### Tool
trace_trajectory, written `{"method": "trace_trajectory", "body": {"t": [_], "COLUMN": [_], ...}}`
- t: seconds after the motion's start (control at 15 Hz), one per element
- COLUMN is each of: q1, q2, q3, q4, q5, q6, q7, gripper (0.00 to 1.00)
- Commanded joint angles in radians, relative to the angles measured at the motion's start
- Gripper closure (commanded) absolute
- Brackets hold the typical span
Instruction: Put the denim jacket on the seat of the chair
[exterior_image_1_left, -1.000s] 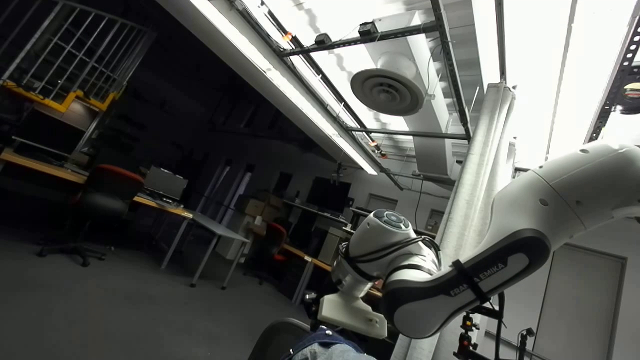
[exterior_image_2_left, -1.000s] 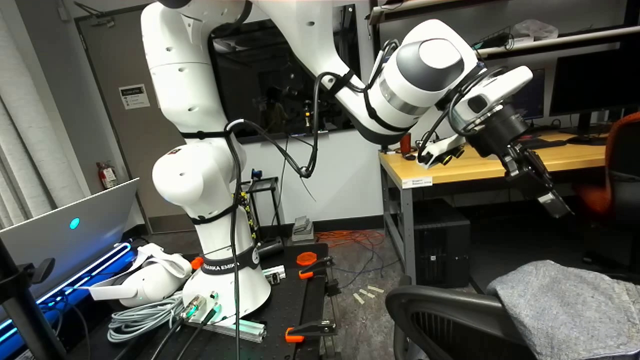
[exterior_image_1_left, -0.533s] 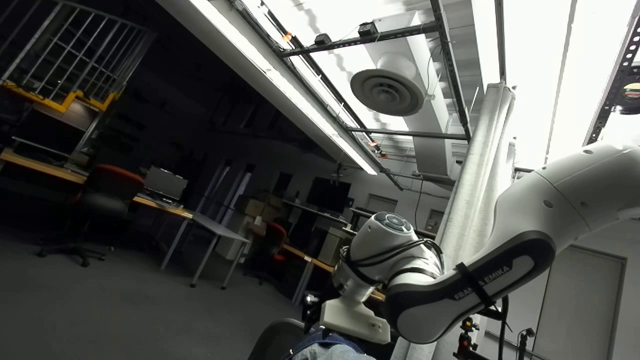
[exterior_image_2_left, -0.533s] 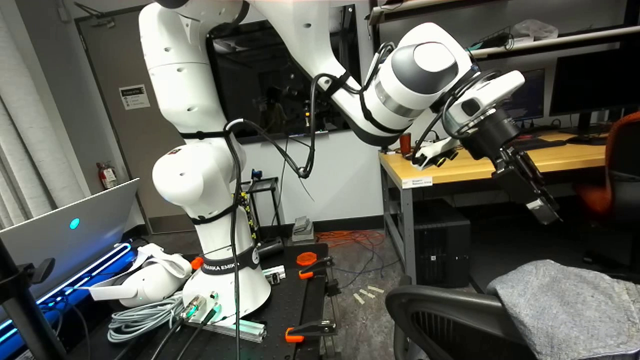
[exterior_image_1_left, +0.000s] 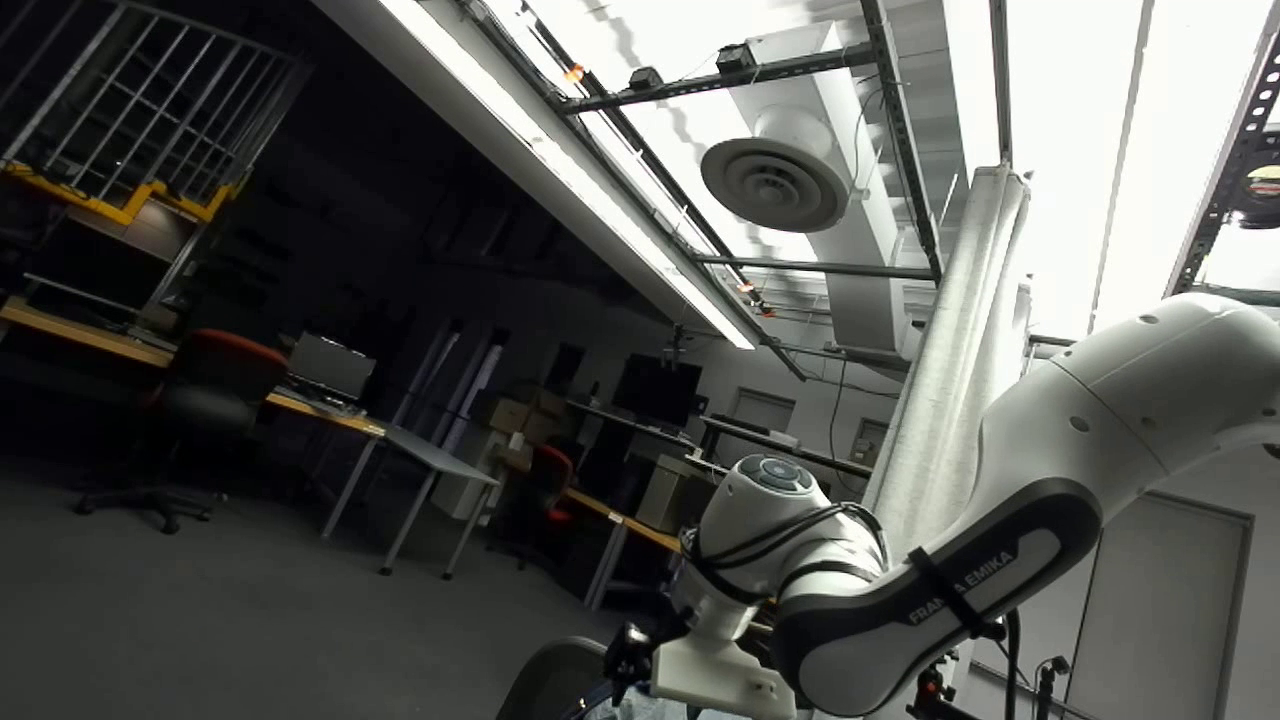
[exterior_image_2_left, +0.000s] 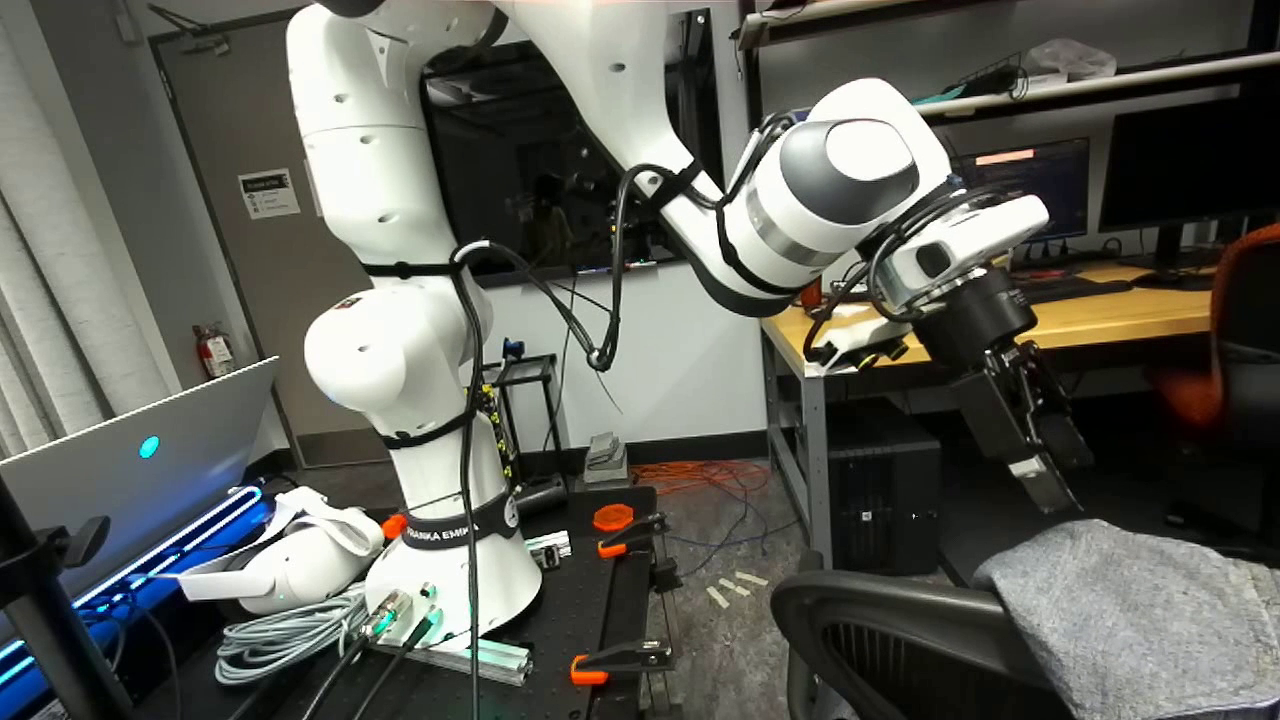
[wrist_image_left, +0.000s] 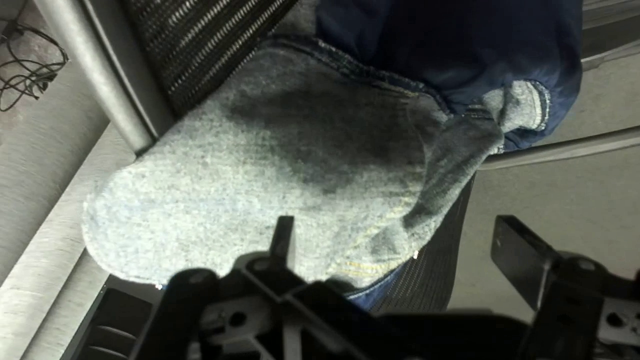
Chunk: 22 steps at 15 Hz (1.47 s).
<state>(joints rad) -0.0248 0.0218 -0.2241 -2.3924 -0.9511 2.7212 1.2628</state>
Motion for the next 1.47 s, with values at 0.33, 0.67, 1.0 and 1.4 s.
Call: {"method": "trace_trajectory", "body": {"t": [0.33,0.67,1.0,1.4], "q1": [-0.010,-0.010,-0.009,0.021], "q2": [0.067,0.084,0.084,0.029], "q3": [-0.017,-0.027,-0.034,-0.009], "q4": [0.013,0.021,0.025,0.006], "q5": [-0.011,-0.015,-0.029,-0.088], "q6": [-0.037,-0.027,-0.016,0.024], "q7": [-0.012,-0.002,0.013,0.086], "gripper": [0.24,0.66,0.99,1.00]}}
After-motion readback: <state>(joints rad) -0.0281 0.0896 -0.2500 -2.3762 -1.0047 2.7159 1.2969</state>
